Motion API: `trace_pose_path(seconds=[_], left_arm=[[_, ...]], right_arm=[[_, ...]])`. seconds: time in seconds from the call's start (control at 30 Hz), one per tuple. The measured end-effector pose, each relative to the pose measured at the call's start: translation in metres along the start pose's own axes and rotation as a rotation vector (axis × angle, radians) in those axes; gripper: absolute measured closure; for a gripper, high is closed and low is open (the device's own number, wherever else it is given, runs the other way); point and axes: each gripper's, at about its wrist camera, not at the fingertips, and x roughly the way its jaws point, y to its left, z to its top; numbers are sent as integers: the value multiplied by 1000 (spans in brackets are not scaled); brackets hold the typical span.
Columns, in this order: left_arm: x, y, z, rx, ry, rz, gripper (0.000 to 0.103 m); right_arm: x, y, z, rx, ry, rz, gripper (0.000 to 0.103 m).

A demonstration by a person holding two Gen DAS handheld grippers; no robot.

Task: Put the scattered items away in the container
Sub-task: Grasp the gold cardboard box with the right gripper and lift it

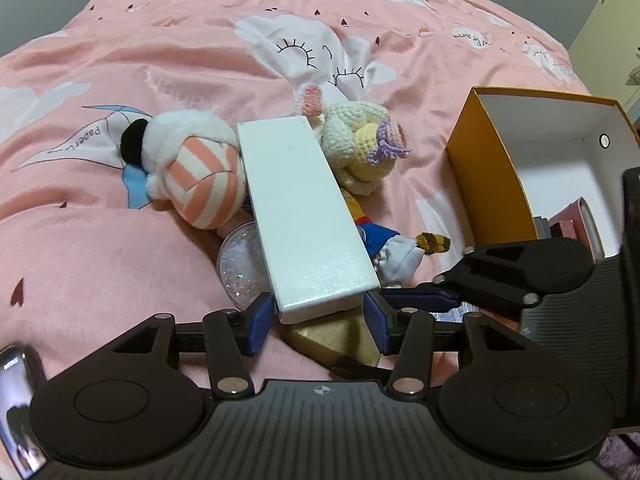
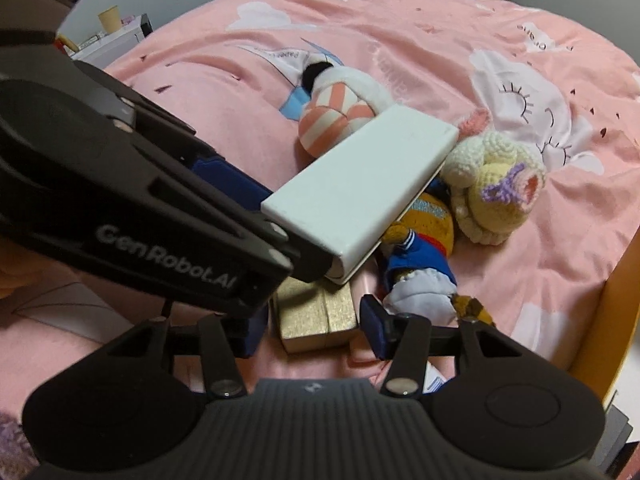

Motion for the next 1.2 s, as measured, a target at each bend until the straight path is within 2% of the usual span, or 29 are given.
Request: trace_pose_path(seconds=[0.23, 0.43, 0.67, 0.73, 0.9, 1.03, 1.2], left_arm=[[4, 4, 2, -35, 0, -65, 46], [-1, -3, 5, -19, -38, -82, 46], [-15, 4, 6, -15, -60, -16, 47], [-13, 9, 7, -38, -54, -3, 47], [-4, 4, 15, -31, -58, -79, 54], [3, -5, 19, -10, -51, -48, 54], [4, -10, 13, 22, 5, 19, 54]], right_arm=[[13, -2, 5, 19, 13, 19, 53], [-6, -9, 1, 72, -47, -6, 54], [-29, -28, 0, 209, -105, -37, 55], [-34, -35, 0, 235, -119, -75, 55], [-37, -43, 2, 254, -112, -105, 55], [-43, -40, -4, 237, -107, -139, 55], [-51, -37, -13, 226, -99, -140, 55]])
